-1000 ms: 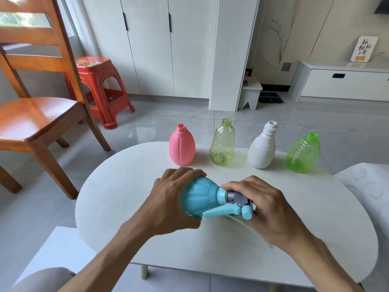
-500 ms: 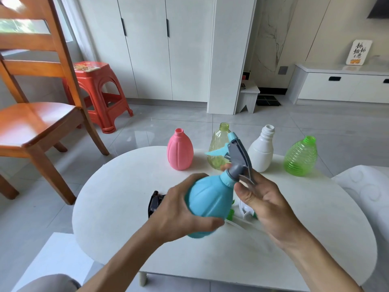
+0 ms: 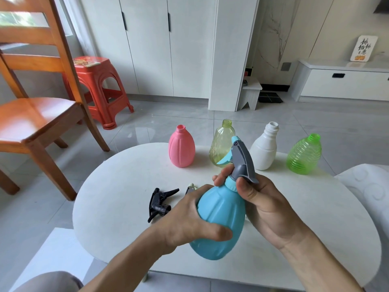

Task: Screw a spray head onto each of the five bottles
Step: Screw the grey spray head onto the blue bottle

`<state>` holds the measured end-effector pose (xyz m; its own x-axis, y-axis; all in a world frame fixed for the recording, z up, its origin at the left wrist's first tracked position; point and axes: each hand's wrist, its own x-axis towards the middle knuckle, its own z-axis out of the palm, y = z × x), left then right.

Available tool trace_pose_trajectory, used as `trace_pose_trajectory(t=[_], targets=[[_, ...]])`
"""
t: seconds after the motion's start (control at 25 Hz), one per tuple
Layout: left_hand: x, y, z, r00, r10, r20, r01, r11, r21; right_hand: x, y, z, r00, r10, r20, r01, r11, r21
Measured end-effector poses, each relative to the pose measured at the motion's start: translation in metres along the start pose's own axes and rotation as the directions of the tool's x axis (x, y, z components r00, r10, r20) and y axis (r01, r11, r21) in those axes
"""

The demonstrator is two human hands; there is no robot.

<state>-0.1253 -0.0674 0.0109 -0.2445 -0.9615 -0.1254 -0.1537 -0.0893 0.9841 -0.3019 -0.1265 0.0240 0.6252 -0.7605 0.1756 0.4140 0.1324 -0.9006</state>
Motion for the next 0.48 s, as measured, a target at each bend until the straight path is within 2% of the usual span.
trace_pose_trajectory(t=[0.2,0.48], targets=[[-0.001,-0.005,0.005,0.994,0.036,-0.102,-0.030,0.997,0.066,-0.005,0.004,0.008,0.992,-0.047,-0.121,0.034,0.994,-0.106],[0.001,-0.008,0.002,0.987,0.055,-0.149,-0.037,0.992,0.124,-0.006,0.005,0.016,0.973,-0.113,-0.201,0.079,0.982,-0.173]])
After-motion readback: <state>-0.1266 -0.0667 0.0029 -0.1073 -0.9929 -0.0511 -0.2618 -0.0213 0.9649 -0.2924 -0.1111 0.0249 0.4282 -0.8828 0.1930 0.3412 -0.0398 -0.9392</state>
